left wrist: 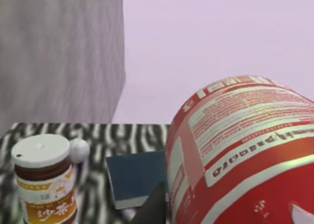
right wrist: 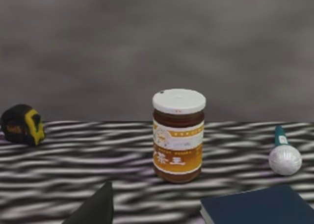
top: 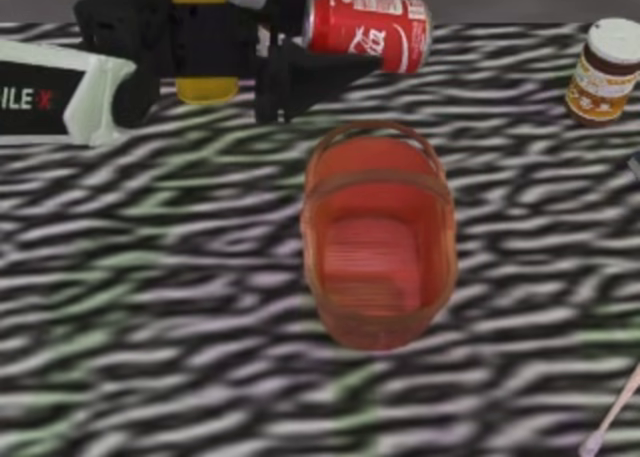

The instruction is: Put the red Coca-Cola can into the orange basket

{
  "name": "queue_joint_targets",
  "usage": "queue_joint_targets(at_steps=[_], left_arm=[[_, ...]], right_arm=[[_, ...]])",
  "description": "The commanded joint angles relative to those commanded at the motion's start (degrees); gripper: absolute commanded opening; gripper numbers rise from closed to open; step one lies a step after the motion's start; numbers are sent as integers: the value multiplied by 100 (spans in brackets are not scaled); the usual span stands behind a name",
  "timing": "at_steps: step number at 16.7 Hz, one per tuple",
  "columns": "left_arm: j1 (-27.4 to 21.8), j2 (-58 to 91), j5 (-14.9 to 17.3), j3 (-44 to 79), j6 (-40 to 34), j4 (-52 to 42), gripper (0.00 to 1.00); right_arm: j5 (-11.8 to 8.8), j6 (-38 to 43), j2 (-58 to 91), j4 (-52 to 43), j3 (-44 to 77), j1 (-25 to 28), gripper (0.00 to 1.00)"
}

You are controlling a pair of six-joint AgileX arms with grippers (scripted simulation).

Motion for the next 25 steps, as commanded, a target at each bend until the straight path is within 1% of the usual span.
queue_joint_targets(at_steps=[3, 8, 10, 15, 25], left_arm=[[4, 208, 23, -54, -5, 232, 0], [84, 1070, 29, -349, -30, 1498, 0], [108, 1329, 24, -454, -36, 1838, 0], [116, 1408, 21, -491, -37, 1933, 0], [116, 1408, 21, -491, -37, 1933, 75]], right_arm=[[0, 0, 0, 0, 0, 0, 100], [0, 0, 0, 0, 0, 0, 100], [0, 0, 0, 0, 0, 0, 100], [0, 0, 0, 0, 0, 0, 100], [0, 0, 0, 0, 0, 0, 100]])
